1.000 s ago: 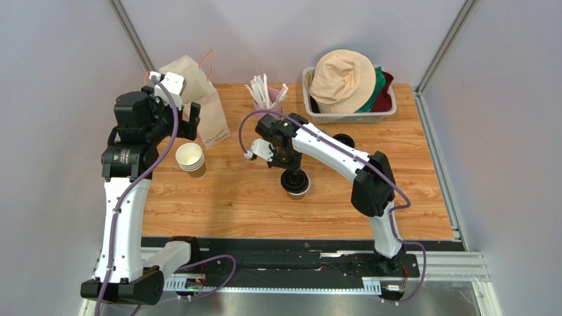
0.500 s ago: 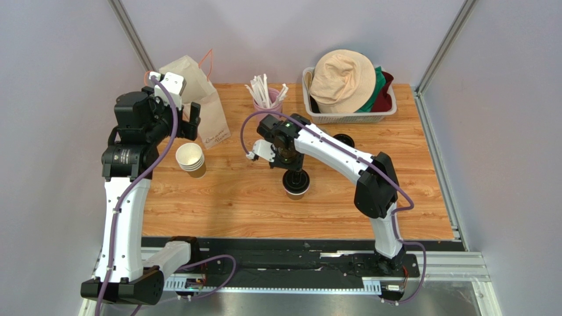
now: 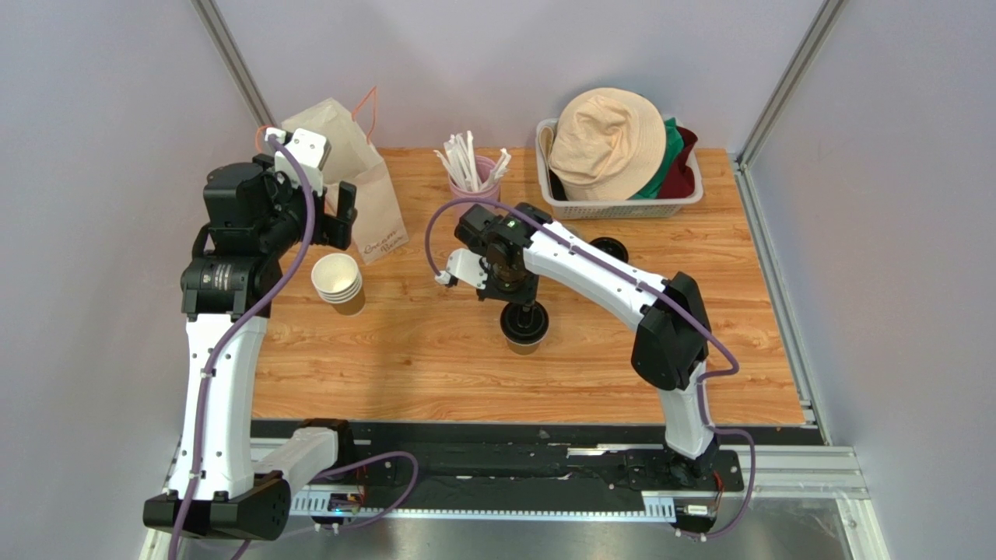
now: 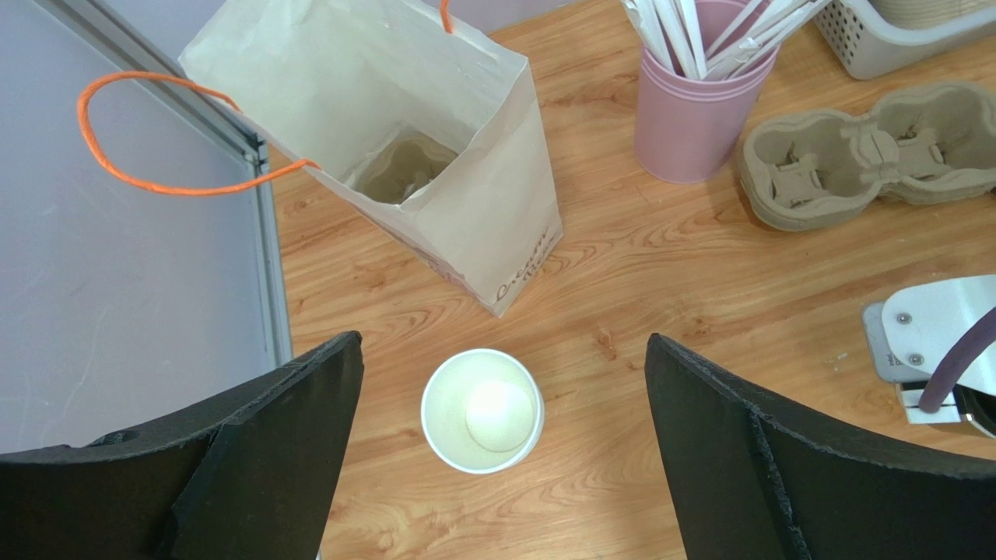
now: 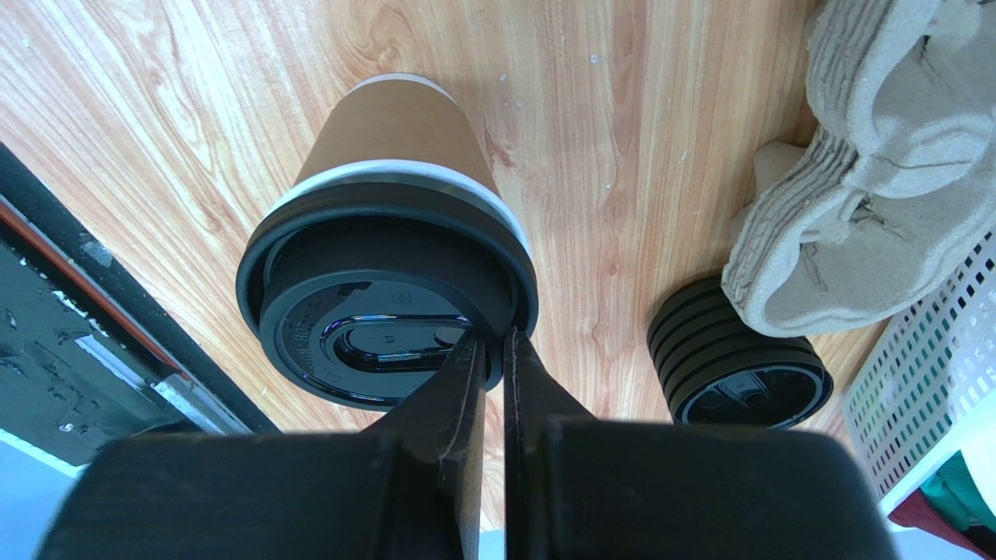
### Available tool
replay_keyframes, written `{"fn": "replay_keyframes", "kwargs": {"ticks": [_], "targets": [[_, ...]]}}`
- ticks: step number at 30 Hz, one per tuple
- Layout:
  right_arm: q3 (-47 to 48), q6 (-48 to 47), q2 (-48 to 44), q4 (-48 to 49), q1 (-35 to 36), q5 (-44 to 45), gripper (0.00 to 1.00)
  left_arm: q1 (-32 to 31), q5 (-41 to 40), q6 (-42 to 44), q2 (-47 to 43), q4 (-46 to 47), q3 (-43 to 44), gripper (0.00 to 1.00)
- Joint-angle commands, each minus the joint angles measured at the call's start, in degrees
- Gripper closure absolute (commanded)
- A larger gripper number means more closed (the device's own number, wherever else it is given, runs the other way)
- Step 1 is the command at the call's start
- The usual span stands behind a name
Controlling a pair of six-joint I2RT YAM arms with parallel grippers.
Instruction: Pack the takeout coffee
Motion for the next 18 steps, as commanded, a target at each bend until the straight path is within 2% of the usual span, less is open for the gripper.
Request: {"fn": "replay_keyframes", "kwargs": {"ticks": [1, 18], "targets": [[-0.16, -1.24, -0.22, -13.91, 0.85, 0.65, 0.99, 0.56, 1.19, -1.27, -0.11, 1.76, -0.25, 0.01], [0.81, -0.89, 2.16, -13.82, 0.85, 1.18, 0.98, 0.56, 2.15, -1.44, -0.20, 1.93, -0.60, 0.01]]}}
